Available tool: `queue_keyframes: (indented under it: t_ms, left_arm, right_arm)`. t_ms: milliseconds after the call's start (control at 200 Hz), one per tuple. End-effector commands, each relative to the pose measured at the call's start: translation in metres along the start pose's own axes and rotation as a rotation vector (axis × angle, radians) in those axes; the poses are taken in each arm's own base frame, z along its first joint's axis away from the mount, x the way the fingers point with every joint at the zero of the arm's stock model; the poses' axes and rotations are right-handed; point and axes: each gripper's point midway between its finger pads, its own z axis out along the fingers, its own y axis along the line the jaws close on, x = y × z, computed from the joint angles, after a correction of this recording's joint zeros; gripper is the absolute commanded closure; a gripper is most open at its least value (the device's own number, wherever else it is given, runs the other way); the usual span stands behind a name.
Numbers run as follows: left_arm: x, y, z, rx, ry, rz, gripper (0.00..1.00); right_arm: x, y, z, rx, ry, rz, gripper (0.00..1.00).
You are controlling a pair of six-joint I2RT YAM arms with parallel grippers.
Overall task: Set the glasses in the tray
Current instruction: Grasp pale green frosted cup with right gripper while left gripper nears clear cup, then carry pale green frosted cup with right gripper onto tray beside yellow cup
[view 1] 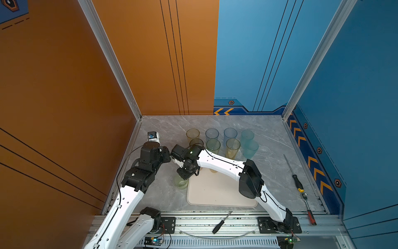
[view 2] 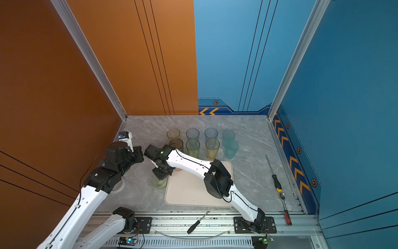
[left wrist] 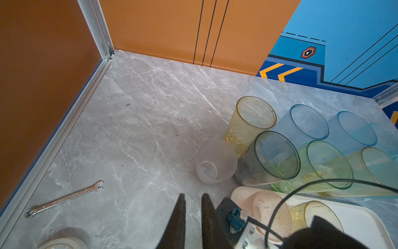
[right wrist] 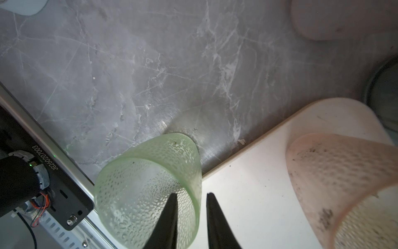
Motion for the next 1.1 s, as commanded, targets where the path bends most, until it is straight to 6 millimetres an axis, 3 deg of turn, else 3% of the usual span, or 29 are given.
queue_keyframes:
  t_ms: [0, 391, 571, 691, 936, 1072, 1097]
  left_arm:
    - [0.008, 0.004, -0.001, 0.001, 0.020, 0.016, 0.83]
    - [0.011, 0.011, -0.003, -0.008, 0.024, 0.005, 0.83]
    - [0.013, 0.013, -0.003, -0.011, 0.027, 0.005, 0.83]
    - [0.014, 0.015, -0.003, -0.017, 0.035, 0.007, 0.83]
    - [0.020, 0.017, 0.002, -0.025, 0.058, 0.007, 0.83]
    - [0.023, 0.018, 0.005, -0.029, 0.070, 0.008, 0.83]
    - [0.023, 0.018, 0.005, -0.028, 0.071, 0.007, 0.83]
  right_arm:
    - [0.001, -0.003, 0.002, 0.040, 0.014, -0.017, 0.79]
    - [0.003, -0.007, 0.008, 0.065, 0.023, -0.021, 0.86]
    - [-0.002, -0.013, 0.000, 0.119, -0.010, -0.029, 1.00]
    - [-0.006, -0.014, -0.008, 0.138, -0.034, -0.035, 1.00]
    - [-0.019, -0.011, -0.049, 0.095, -0.160, -0.037, 1.00]
    - [-0.021, -0.026, -0.089, 0.091, -0.259, -0.005, 1.00]
    - [-0.021, -0.031, -0.107, 0.095, -0.293, 0.003, 1.00]
